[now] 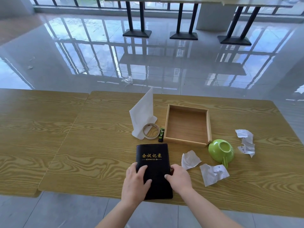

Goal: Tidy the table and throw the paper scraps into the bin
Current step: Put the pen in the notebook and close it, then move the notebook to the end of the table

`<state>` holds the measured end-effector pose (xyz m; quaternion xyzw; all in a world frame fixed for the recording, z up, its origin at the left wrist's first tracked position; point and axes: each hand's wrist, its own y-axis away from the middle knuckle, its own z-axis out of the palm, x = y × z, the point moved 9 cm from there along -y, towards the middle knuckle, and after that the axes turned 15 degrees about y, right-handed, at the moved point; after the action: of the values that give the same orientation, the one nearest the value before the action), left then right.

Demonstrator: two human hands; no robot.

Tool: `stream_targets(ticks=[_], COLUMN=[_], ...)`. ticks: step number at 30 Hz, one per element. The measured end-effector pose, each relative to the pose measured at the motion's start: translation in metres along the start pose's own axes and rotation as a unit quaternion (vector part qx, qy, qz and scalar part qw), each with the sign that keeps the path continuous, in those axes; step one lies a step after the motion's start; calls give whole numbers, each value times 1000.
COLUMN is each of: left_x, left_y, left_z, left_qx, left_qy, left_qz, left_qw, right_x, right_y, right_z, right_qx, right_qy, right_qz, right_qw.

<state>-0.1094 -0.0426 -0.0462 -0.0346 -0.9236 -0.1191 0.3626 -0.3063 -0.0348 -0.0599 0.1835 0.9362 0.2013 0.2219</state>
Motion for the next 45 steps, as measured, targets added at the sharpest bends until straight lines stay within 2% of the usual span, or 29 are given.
stream_targets(ticks=[3, 7, 15, 20, 31, 40, 45], left_x=[-20, -17, -22, -26, 8, 64, 109], left_y=[2, -1, -1, 2, -12, -18, -22], left_z=[-5, -1, -6, -16, -39, -31, -8], left_qx=[2, -10, -17, -15, -32, -103, -133], left_qy=[58, 73, 86, 108, 143, 150, 142], left_qz=[-70, -71, -82, -76, 34, 141, 189], left_qw=[996, 995, 993, 991, 989, 973, 962], right_x=[-1, 0, 11, 6, 7, 38, 73], right_y=[1, 2, 8, 16, 44, 86, 100], right_z=[2, 6, 22, 19, -12, -43, -64], right_qx=[11, 13, -31, -10, 75, 171, 206], right_qy=[28, 23, -148, -181, -244, -319, -316], right_qz=[8, 30, 88, 87, 113, 156, 184], right_qw=[1000, 999, 985, 980, 960, 919, 907])
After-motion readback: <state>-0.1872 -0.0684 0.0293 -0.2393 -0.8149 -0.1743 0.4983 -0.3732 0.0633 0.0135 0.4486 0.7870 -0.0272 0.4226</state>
